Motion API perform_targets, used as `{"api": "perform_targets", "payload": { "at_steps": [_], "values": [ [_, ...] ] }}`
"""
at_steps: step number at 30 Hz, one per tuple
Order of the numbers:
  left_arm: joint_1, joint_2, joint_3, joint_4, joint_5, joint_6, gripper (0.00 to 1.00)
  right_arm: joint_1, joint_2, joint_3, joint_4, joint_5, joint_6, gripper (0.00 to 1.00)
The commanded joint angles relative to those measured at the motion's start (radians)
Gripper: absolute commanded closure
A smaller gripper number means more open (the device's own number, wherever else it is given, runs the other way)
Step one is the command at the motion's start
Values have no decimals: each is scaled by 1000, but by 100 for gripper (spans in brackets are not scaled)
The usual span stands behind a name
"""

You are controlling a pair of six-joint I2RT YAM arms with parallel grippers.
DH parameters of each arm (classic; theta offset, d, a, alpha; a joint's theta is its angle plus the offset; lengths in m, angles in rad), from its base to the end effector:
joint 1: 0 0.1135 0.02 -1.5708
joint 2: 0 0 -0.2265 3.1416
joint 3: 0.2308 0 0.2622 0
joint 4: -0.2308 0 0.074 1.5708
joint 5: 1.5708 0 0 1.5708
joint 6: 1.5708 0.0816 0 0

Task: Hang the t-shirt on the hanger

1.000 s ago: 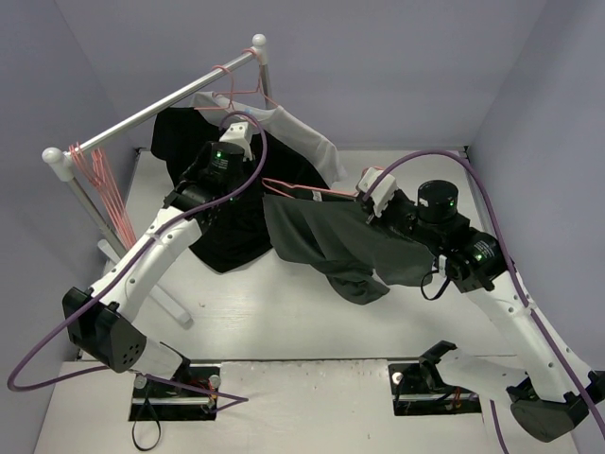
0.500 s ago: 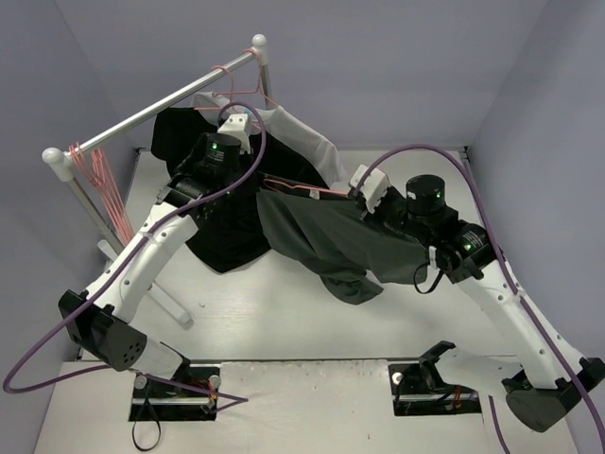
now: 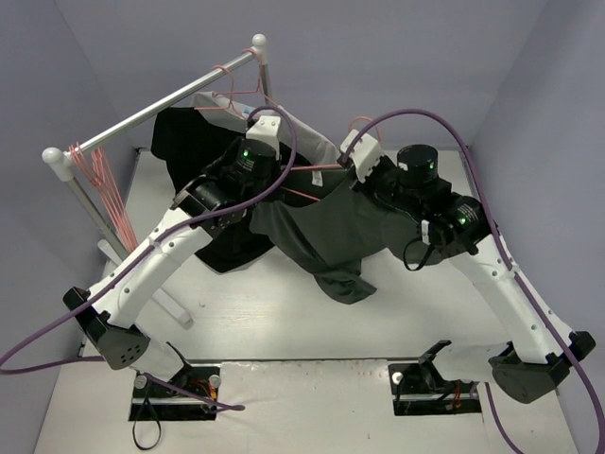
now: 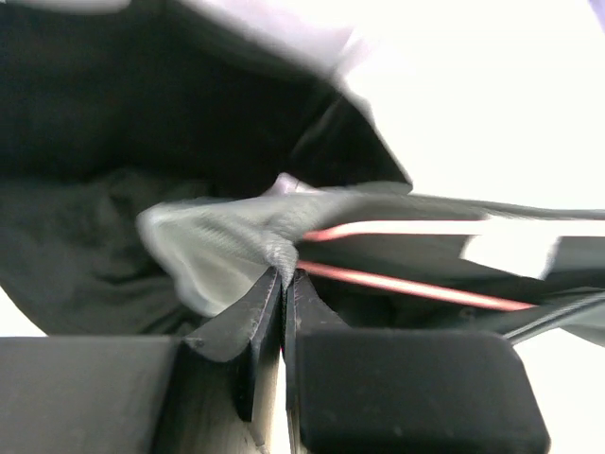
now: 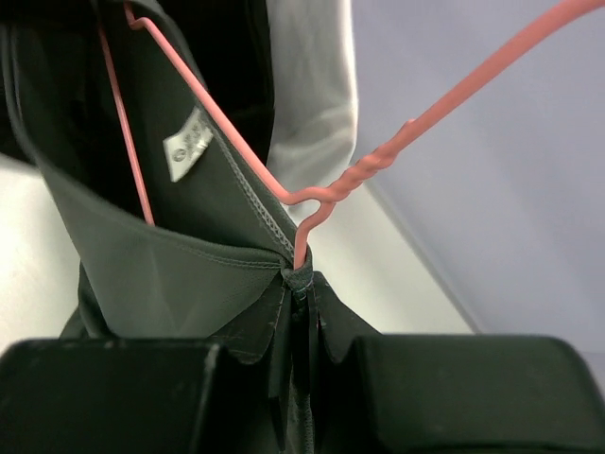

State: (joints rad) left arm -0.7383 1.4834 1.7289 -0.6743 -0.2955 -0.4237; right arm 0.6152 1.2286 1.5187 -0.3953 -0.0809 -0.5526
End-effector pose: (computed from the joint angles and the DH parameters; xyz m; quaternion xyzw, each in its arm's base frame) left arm 0.2908 -0.2325 0.3961 0.0518 0.8344 -0.1899 0.5148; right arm 0.2623 0.1935 0.4410 -0.4320 0.6047 0.0510 0.6671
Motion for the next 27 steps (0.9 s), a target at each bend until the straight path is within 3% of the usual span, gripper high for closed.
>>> {"api": "perform_targets", "payload": {
  "at_steps": [1,8,12,17,22,27],
  "values": [
    [-62,-20,178,14,-68,18,100,26,24,131,100,23,19,100],
    [-148,-16,392,9,-104,69,100,30,65,299,145,-80,25,100],
    [-207,-22,415,15,-122,82,100,31,51,265,187,-92,20,100],
    [-259,-72,290,32,-110,48,100,18,11,141,231,-71,3,100],
    [-263,-178,32,135,-97,10,100,3,-21,79,262,-125,28,100],
    [-267,-180,12,159,-57,43,100,3,-36,49,287,-164,39,100]
  ]
}}
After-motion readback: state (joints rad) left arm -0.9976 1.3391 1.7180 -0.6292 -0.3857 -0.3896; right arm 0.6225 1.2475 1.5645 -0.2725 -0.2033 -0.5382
